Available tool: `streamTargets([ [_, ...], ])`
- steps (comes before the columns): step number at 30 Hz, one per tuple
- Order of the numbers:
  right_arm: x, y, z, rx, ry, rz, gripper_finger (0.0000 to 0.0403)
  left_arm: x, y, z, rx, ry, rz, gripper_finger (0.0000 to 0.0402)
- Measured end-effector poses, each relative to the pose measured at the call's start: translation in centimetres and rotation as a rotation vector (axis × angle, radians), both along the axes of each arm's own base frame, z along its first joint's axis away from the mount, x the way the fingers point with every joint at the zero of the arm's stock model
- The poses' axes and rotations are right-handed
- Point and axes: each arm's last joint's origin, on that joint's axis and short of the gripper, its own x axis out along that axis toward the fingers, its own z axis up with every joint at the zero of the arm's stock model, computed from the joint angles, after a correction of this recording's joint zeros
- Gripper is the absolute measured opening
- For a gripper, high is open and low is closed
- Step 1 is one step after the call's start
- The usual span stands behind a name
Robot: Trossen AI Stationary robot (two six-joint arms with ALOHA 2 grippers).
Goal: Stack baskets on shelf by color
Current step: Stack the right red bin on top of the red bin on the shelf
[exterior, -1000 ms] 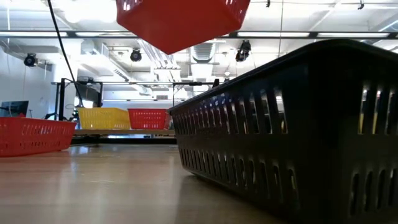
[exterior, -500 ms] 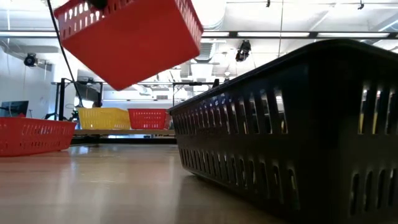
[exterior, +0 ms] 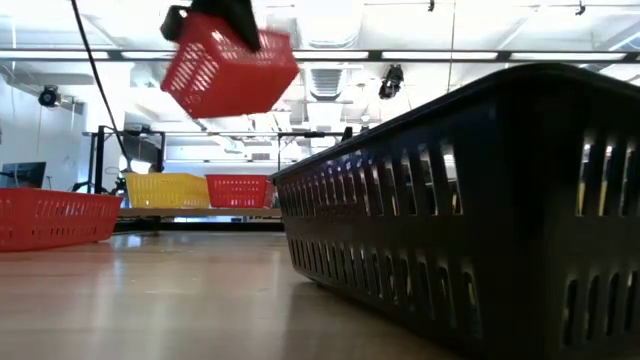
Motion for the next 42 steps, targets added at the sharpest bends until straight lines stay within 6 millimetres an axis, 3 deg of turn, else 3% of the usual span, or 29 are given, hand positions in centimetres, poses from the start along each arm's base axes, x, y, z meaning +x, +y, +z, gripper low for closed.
streamTargets([
  [4, -2.8, -0.2, -0.3, 0.028, -0.073, -0.045, 0.0134, 0.0, 6.9, 0.6, 0.006, 0.002, 0.231, 0.0],
  [8, -5.1, -0.8, -0.4, 0.048, -0.124, -0.079, 0.0117, -0.5, 12.7, -0.3, 0.014, 0.049, 0.398, 0.0],
  [11, -6.3, -1.5, -0.6, 0.047, -0.148, -0.108, 0.0107, -0.4, 15.6, -1.7, -0.019, 0.093, 0.484, 0.0],
  [16, -7.9, -2.5, -0.9, 0.043, -0.172, -0.12, 0.0092, 0.9, 18.3, -3.1, -0.044, 0.115, 0.568, 0.0],
  [21, -9.0, -3.1, -1.4, 0.037, -0.174, -0.108, 0.0082, 2.9, 20.4, -4.1, -0.062, 0.132, 0.608, 0.0],
  [29, -10.3, -3.8, -2.4, 0.043, -0.179, -0.108, 0.0079, 4.4, 21.8, -5.9, -0.119, 0.197, 0.663, 0.0],
  [42, -11.9, -4.7, -3.0, 0.062, -0.209, -0.108, 0.0072, 3.6, 22.6, -7.6, -0.195, 0.262, 0.728, 0.0],
])
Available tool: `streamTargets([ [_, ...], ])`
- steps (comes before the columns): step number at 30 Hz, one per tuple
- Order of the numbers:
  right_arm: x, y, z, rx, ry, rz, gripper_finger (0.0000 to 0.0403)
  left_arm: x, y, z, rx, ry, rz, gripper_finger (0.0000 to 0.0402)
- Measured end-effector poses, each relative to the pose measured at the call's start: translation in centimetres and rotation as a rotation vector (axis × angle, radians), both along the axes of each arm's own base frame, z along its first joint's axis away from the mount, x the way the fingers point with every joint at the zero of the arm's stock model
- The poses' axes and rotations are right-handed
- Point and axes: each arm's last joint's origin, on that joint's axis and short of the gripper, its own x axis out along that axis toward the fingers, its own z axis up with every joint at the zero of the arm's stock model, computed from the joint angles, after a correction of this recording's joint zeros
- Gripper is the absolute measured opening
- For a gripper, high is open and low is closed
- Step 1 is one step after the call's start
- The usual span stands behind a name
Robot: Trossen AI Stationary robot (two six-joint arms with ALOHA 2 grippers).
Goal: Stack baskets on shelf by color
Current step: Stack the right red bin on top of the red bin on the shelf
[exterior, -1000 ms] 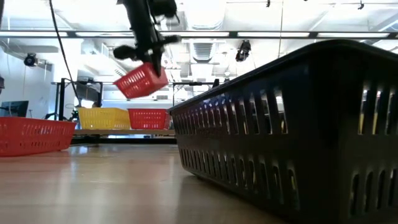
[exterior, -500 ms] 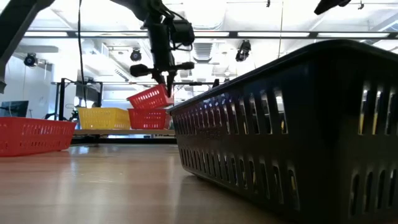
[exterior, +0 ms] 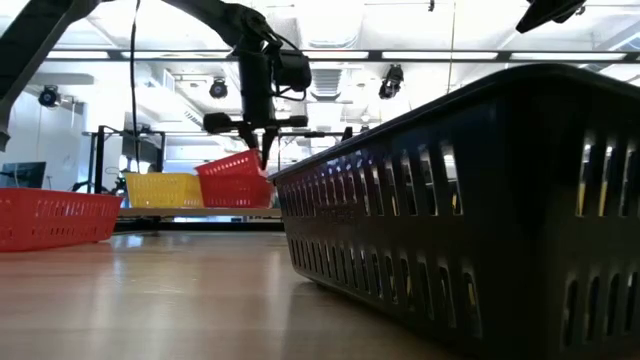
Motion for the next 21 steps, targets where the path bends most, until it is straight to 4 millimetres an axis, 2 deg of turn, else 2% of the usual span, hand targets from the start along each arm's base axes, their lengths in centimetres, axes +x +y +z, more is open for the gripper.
streamTargets([
  [7, -0.16, -0.09, 0.19, 0.004, -0.01, 0.001, 0.0075, 0.24, 0.32, 0.03, 0.012, -0.039, -0.006, 0.0011],
  [17, -0.15, -0.08, 0.19, 0.005, -0.01, 0.0, 0.0069, 0.08, 0.41, -0.34, -0.006, -0.039, -0.002, 0.0113],
  [21, -0.14, -0.08, 0.2, 0.005, -0.01, 0.0, 0.0069, -0.03, 0.42, -0.03, 0.0, -0.041, -0.021, 0.0141],
])
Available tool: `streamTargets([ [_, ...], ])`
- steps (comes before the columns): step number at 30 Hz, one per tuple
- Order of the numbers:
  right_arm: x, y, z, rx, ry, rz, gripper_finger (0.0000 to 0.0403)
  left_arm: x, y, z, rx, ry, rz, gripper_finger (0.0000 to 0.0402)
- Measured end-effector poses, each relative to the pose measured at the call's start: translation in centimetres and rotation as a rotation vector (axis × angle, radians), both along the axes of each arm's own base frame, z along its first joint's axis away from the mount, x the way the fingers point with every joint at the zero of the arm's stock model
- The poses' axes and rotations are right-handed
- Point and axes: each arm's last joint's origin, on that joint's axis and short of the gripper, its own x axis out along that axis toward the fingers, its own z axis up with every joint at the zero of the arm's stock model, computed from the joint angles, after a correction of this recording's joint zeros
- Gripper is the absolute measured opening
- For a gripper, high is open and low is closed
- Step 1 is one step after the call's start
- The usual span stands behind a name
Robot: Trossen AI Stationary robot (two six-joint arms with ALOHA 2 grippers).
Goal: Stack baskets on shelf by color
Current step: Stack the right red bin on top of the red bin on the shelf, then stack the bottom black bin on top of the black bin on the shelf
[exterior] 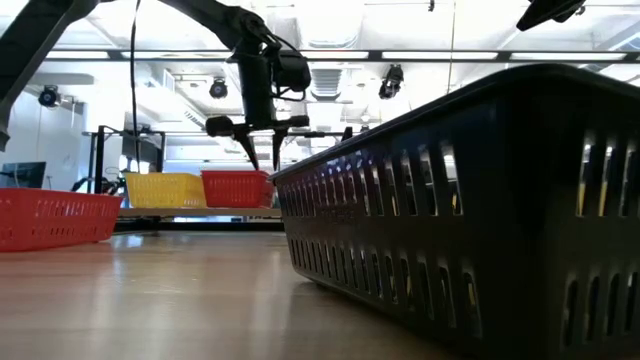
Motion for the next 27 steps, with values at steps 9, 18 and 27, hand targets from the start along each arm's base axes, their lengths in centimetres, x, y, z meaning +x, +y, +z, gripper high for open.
streamTargets([
  [9, 0.0, 0.0, 0.0, 0.017, -0.004, -0.019, 0.0064, -1.2, -2.3, 5.0, 0.141, -0.006, -0.356, 0.0151],
  [18, 0.5, 0.3, -0.8, 0.033, -0.03, -0.019, 0.0063, -1.9, -10.8, 6.1, 0.191, 0.019, -0.711, 0.0151],
  [27, 2.2, 1.3, -2.8, 0.126, -0.127, 0.009, 0.0063, -1.9, -23.0, 2.9, 0.175, -0.116, -0.935, 0.0151],
])
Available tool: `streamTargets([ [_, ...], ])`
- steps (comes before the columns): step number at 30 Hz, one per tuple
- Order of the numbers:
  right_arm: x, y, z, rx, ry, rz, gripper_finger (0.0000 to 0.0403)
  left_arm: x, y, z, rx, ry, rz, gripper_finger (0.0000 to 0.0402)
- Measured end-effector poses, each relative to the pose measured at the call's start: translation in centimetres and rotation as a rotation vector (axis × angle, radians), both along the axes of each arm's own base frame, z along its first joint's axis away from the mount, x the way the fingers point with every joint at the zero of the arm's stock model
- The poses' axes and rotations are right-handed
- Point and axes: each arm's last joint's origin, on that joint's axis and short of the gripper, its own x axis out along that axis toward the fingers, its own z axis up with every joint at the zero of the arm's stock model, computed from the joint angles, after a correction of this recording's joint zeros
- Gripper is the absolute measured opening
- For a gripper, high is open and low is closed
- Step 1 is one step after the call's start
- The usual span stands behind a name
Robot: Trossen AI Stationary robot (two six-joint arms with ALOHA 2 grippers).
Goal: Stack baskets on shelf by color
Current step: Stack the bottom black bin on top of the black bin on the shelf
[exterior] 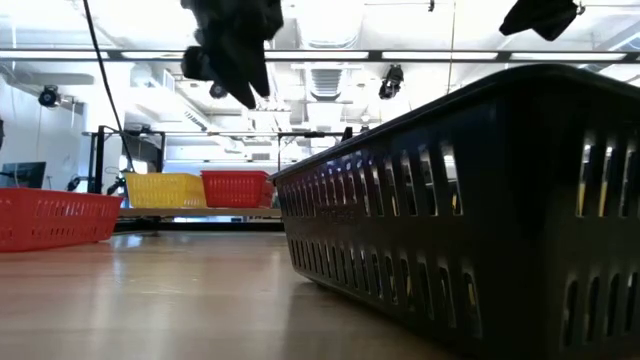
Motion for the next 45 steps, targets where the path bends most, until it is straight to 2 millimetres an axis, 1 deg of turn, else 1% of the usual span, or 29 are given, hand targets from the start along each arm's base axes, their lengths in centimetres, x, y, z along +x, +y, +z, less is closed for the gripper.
streamTargets([
  [4, 0.7, 0.6, -0.6, 0.066, -0.01, 0.044, 0.0063, 0.2, -5.1, -1.1, -0.068, -0.109, -0.09, 0.0151],
  [10, 1.3, 1.2, -1.5, 0.163, 0.033, 0.051, 0.0063, 1.1, -11.3, -2.1, -0.165, -0.294, -0.23, 0.015],
  [14, 1.7, 1.7, -1.8, 0.2, 0.051, 0.059, 0.0063, 1.8, -14.4, -3.1, -0.194, -0.341, -0.305, 0.015],
  [18, 2.0, 1.9, -1.8, 0.212, 0.065, 0.081, 0.0063, 2.8, -16.2, -4.4, -0.203, -0.35, -0.335, 0.015],
  [22, 2.0, 1.9, -2.0, 0.202, 0.089, 0.1, 0.0063, 4.1, -16.8, -6.3, -0.162, -0.313, -0.31, 0.015],
  [25, 1.9, 1.9, -1.9, 0.182, 0.088, 0.126, 0.0063, 5.3, -16.5, -7.6, -0.135, -0.308, -0.272, 0.015],
  [30, 1.7, 1.8, -1.9, 0.13, 0.098, 0.168, 0.0063, 6.8, -15.2, -9.1, -0.153, -0.281, -0.215, 0.0166],
  [34, 1.6, 1.7, -2.0, 0.084, 0.11, 0.203, 0.0063, 7.5, -14.0, -9.9, -0.158, -0.256, -0.168, 0.0189],
  [37, 1.5, 1.7, -2.0, 0.067, 0.118, 0.216, 0.0063, 7.9, -13.5, -10.8, -0.151, -0.237, -0.152, 0.0196],
  [40, 1.4, 1.6, -2.2, 0.058, 0.134, 0.216, 0.0063, 8.2, -13.2, -11.6, -0.132, -0.213, -0.161, 0.0193],
  [45, 1.2, 1.5, -2.2, 0.053, 0.146, 0.215, 0.0063, 8.6, -12.8, -13.2, -0.125, -0.159, -0.161, 0.0172],
])
